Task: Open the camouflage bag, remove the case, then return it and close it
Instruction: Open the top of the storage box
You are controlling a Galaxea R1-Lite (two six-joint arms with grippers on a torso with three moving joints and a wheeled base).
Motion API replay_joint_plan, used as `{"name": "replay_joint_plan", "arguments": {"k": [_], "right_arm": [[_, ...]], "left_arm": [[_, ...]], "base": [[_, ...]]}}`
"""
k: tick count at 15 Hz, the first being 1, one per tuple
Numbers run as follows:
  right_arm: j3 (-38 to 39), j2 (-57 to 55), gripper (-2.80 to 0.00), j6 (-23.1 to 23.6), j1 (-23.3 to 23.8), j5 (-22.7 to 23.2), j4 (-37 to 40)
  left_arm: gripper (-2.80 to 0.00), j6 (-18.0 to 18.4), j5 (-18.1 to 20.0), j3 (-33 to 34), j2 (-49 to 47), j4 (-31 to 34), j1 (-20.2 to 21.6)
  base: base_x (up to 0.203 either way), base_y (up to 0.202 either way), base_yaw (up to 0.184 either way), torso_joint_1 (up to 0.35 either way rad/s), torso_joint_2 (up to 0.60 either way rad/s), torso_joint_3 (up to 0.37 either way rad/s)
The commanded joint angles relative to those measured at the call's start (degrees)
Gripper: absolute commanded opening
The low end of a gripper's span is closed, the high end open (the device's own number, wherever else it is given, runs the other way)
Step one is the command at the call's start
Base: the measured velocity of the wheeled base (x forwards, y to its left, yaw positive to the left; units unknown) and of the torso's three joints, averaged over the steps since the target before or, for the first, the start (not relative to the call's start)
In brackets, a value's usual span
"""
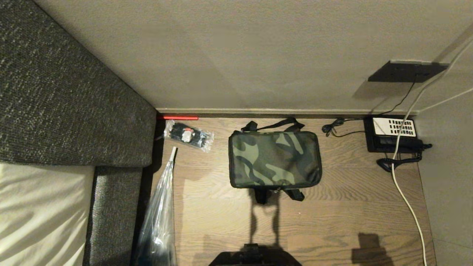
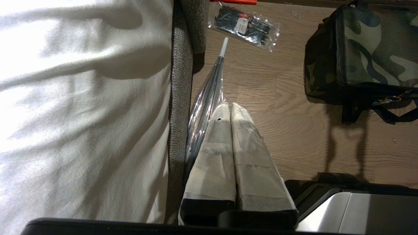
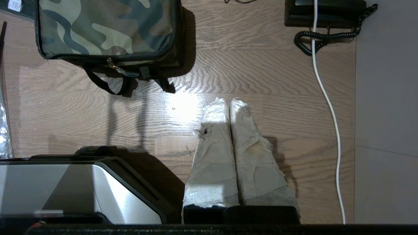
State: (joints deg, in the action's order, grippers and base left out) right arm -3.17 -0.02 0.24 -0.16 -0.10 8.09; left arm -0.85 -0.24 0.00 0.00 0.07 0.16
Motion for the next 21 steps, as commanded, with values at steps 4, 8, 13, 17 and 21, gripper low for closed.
{"name": "replay_joint_plan", "arguments": {"k": [4,8,13,17,21], "right_arm": [[0.01,0.11,-2.80,0.02,-0.02,0.01,0.08],[0.09,0.11,-2.80,1.13,-0.02,0.52,-0.01],[-7.53,0.11,-2.80,2.63,-0.02,1.47,6.19],[-34.35,-0.05,-2.80,1.18,-0.02,6.89,33.04],[-40.40,-15.98,-2.80,-2.37,0.01,11.27,38.81]], "left_arm": [[-2.80,-0.03,-0.02,0.09,-0.09,0.01,0.02],[-2.80,-0.03,-0.04,0.08,-0.09,0.01,0.02],[-2.80,-0.03,-0.02,0.09,-0.09,0.01,0.02],[-2.80,-0.02,-0.02,0.09,-0.09,0.01,0.02],[-2.80,0.05,-0.02,0.09,-0.09,0.01,0.02]], "base": [[0.000,0.000,0.000,0.001,0.00,-0.007],[0.000,0.000,0.000,0.000,0.00,0.000],[0.000,0.000,0.000,0.000,0.00,0.000],[0.000,0.000,0.000,0.000,0.00,0.000],[0.000,0.000,0.000,0.000,0.00,0.000]]}}
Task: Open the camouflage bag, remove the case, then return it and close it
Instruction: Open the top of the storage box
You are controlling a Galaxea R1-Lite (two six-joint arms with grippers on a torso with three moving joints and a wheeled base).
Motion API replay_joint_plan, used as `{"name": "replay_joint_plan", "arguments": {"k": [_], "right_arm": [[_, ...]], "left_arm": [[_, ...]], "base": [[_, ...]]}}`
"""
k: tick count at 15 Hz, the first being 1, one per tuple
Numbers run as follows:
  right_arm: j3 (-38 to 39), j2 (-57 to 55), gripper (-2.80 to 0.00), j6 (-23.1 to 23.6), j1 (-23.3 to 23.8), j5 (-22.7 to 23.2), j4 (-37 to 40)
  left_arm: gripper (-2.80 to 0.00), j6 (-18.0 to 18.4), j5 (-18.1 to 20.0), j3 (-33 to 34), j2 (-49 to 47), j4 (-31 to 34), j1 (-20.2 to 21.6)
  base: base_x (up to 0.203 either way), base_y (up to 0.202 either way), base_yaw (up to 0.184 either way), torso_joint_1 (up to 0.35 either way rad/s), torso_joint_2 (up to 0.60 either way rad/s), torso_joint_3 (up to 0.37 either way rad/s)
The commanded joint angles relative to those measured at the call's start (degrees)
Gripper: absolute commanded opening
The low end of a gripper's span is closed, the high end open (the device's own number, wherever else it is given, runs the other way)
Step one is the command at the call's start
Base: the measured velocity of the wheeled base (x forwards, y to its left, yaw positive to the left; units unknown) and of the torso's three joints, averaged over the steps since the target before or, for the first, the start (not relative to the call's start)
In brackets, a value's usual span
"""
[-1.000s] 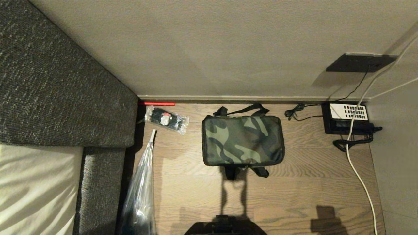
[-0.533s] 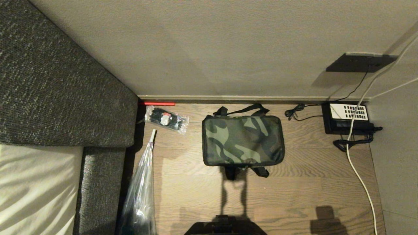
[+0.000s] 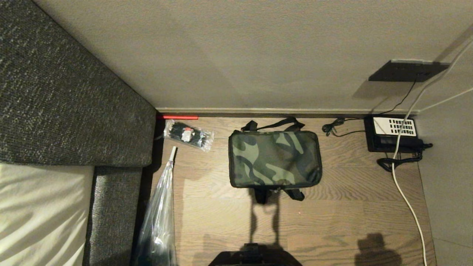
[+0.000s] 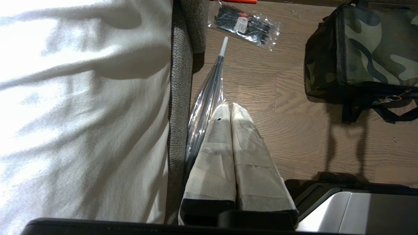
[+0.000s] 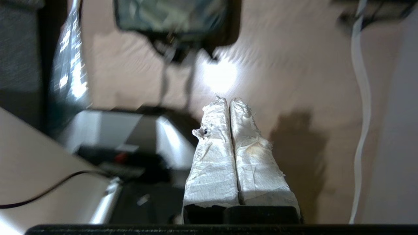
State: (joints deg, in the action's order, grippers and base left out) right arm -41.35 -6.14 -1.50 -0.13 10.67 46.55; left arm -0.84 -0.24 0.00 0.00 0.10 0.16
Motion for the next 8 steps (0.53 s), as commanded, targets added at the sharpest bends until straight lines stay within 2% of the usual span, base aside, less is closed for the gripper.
{"name": "replay_joint_plan", "arguments": {"k": [1,3,5,8], "right_arm": [[-3.17,-18.70,-2.80,-1.14,-0.01,1.07,0.31],[-4.15,-35.58,-2.80,-1.35,-0.03,1.89,-1.35],[-3.54,-51.37,-2.80,-1.34,-0.90,2.43,-8.27],[-1.84,-71.99,-2.80,-3.05,-5.87,0.60,-29.43]], "left_arm": [[-2.80,-0.04,-0.03,0.09,-0.09,-0.01,0.02],[-2.80,-0.04,-0.03,0.09,-0.09,-0.01,0.02],[-2.80,0.03,-0.03,0.00,-0.09,-0.01,0.02],[-2.80,0.05,-0.03,0.09,-0.09,-0.01,0.02]], "base": [[0.000,0.000,0.000,0.000,0.00,0.000],[0.000,0.000,0.000,0.000,0.00,0.000],[0.000,0.000,0.000,0.000,0.00,0.000],[0.000,0.000,0.000,0.000,0.00,0.000]]}}
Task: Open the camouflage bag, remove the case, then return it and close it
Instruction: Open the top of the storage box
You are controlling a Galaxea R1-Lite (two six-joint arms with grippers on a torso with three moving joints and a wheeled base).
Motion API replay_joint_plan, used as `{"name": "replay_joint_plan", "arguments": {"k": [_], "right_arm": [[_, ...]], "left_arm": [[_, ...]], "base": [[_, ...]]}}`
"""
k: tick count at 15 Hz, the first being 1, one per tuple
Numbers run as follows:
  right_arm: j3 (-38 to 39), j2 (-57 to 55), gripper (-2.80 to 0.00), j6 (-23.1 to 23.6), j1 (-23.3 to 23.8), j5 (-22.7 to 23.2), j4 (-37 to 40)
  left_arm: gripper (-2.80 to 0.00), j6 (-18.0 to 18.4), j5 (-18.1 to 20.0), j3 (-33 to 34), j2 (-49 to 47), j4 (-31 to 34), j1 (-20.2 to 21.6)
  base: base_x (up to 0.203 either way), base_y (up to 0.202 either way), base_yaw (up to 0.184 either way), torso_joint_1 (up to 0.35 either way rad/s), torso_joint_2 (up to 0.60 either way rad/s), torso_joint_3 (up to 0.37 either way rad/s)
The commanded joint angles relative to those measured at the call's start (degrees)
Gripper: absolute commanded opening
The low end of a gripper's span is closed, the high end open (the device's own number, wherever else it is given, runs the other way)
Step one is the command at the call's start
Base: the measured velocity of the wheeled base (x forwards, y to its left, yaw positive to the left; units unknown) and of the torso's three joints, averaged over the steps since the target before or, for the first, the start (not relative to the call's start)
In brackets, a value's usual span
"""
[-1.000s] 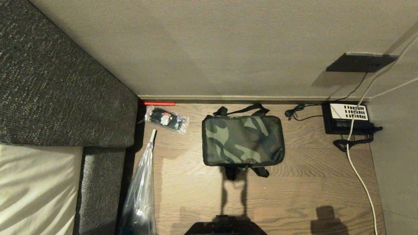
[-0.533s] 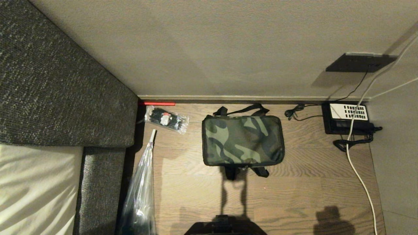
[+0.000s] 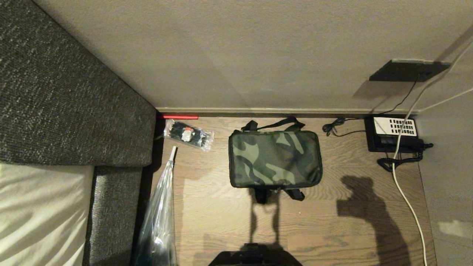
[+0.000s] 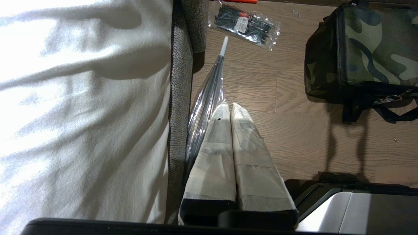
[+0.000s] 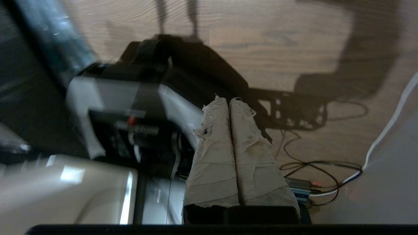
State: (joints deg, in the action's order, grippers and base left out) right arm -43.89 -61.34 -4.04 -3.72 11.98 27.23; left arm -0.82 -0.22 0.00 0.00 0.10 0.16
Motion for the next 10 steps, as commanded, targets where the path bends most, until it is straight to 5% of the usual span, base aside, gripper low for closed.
{"name": "replay_joint_plan", "arguments": {"k": [1,5,10], "right_arm": [[1.13,-23.18,-2.80,-2.18,-4.96,-2.00,-17.54],[4.55,-38.45,-2.80,-13.59,-16.94,-5.96,-43.22],[9.00,-49.92,-2.80,-15.76,-23.40,-10.97,-59.10]], "left_arm": [[-2.80,-0.04,-0.04,0.09,-0.09,-0.01,0.02],[-2.80,-0.05,-0.04,0.00,-0.09,-0.01,0.02],[-2.80,-0.05,-0.04,0.04,-0.09,-0.01,0.02]], "base": [[0.000,0.000,0.000,0.000,0.00,0.000],[0.000,0.000,0.000,0.000,0.00,0.000],[0.000,0.000,0.000,0.000,0.00,0.000]]}}
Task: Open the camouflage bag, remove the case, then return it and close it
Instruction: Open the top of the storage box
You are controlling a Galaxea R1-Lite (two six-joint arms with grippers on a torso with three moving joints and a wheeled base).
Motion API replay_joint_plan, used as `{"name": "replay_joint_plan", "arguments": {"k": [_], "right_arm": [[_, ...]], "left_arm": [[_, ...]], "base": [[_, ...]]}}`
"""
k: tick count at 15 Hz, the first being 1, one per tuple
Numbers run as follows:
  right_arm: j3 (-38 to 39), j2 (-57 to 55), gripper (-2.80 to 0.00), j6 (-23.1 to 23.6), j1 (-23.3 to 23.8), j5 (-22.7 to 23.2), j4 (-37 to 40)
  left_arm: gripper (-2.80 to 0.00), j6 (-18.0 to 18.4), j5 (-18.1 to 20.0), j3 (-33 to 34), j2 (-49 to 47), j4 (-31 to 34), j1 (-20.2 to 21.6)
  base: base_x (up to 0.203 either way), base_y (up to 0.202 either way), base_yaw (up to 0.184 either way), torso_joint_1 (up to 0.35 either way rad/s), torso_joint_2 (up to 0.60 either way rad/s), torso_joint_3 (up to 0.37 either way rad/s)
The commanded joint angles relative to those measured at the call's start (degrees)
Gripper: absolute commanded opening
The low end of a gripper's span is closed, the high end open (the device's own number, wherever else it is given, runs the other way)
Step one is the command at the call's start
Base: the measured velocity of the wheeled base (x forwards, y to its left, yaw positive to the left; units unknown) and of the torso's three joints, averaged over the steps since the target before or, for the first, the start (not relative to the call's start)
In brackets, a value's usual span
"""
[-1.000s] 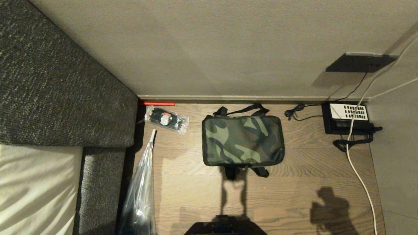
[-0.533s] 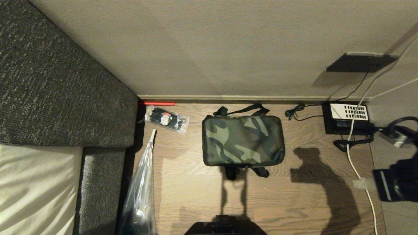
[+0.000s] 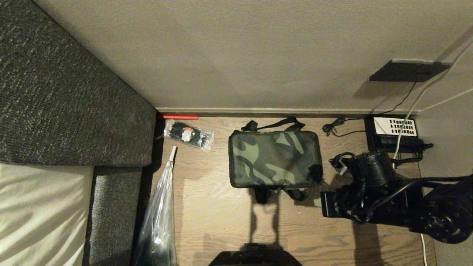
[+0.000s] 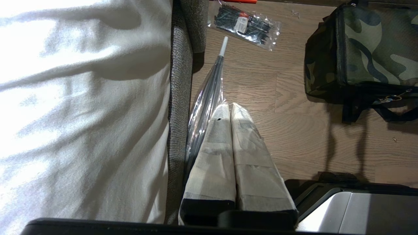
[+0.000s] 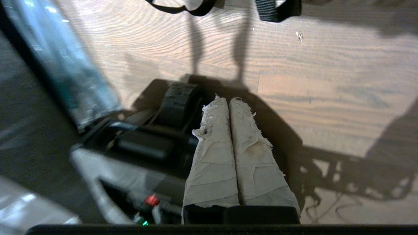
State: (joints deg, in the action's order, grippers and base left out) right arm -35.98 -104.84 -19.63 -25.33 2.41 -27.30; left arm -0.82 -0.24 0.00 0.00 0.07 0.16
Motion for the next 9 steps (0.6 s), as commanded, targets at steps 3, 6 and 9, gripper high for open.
{"name": "replay_joint_plan", "arguments": {"k": [3,6,9], "right_arm": [[1.03,-14.92,-2.80,0.16,-5.32,-11.52,-19.49],[-0.04,-19.92,-2.80,-0.15,-8.14,-17.18,-24.22],[-0.27,-22.79,-2.80,-0.21,-8.94,-18.32,-28.72]], "left_arm": [[-2.80,0.03,-0.02,0.00,-0.09,0.01,0.02],[-2.80,0.03,-0.02,0.09,-0.09,0.01,0.02],[-2.80,0.03,-0.02,0.09,-0.09,0.01,0.02]], "base": [[0.000,0.000,0.000,0.000,0.00,0.000],[0.000,0.000,0.000,0.000,0.00,0.000],[0.000,0.000,0.000,0.000,0.00,0.000]]}}
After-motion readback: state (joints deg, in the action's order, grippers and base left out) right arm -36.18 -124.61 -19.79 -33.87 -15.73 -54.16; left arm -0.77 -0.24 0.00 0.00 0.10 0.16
